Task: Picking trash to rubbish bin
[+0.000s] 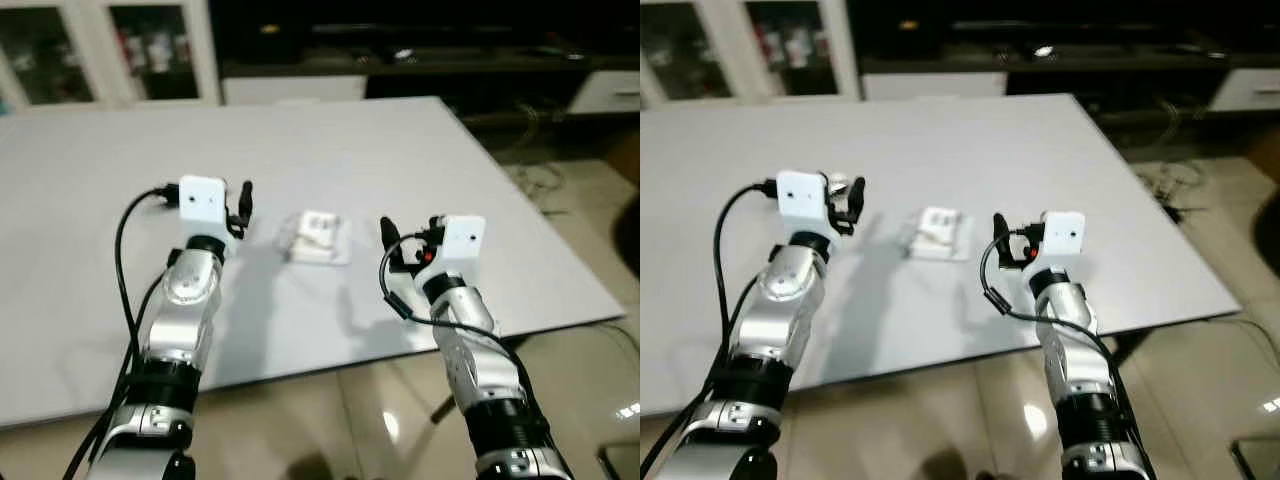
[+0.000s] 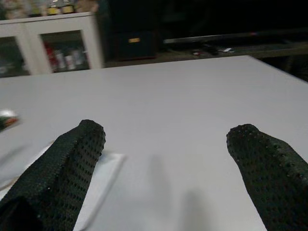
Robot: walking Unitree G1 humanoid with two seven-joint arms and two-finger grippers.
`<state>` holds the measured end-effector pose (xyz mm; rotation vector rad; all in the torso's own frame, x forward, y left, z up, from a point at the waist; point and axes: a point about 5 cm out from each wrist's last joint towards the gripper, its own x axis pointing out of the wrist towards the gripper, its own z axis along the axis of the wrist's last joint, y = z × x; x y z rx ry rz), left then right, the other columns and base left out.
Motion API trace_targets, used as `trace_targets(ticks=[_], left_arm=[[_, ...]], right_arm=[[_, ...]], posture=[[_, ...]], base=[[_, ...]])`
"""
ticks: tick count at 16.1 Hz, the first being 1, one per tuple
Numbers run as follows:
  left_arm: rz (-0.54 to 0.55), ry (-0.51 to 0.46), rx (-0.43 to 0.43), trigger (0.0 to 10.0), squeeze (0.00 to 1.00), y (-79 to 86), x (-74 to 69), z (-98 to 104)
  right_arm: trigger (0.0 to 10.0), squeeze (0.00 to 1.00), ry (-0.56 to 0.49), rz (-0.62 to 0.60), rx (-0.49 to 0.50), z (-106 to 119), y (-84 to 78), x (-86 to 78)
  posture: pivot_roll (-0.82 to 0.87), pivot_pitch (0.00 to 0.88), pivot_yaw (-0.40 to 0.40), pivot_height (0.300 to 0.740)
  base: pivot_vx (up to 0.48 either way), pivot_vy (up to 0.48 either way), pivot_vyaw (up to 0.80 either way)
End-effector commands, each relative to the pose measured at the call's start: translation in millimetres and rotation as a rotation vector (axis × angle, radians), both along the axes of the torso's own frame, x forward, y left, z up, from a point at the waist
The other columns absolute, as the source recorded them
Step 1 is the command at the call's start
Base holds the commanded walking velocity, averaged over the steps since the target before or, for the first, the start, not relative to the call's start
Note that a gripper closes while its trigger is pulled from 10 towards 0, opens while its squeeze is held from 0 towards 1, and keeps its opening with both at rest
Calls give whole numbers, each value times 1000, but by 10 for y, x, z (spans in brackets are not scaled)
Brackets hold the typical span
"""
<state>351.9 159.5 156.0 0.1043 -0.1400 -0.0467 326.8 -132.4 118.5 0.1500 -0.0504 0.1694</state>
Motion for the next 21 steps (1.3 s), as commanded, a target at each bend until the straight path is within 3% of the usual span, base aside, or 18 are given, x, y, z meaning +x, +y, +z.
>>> trace_targets(ticks=[1,9,15,18,21], left_arm=[[-15,4,6,10000,0,-63,12,12],[-16,3,5,10000,0,-61,10,18],[-100,-26,-52,10000,0,-95,-31,88],[-163,-8,-109,10000,0,-3,-52,146],[-208,76,-109,10000,0,248,-76,98]], right_arm=[[10000,0,5,-16,3,6,-55,2],[10000,0,6,-17,6,0,-56,-6],[10000,0,9,-12,6,-13,-41,-6],[10000,0,9,-7,8,-18,-29,-10],[10000,0,11,3,8,-25,-9,-16]], posture=[[-22,64,-33,740],[-23,64,-32,740],[-19,49,-29,740],[-15,41,-27,740],[-12,32,-25,740]], base=[[480,0,0],[480,0,0],[0,0,0],[0,0,0],[0,0,0]])
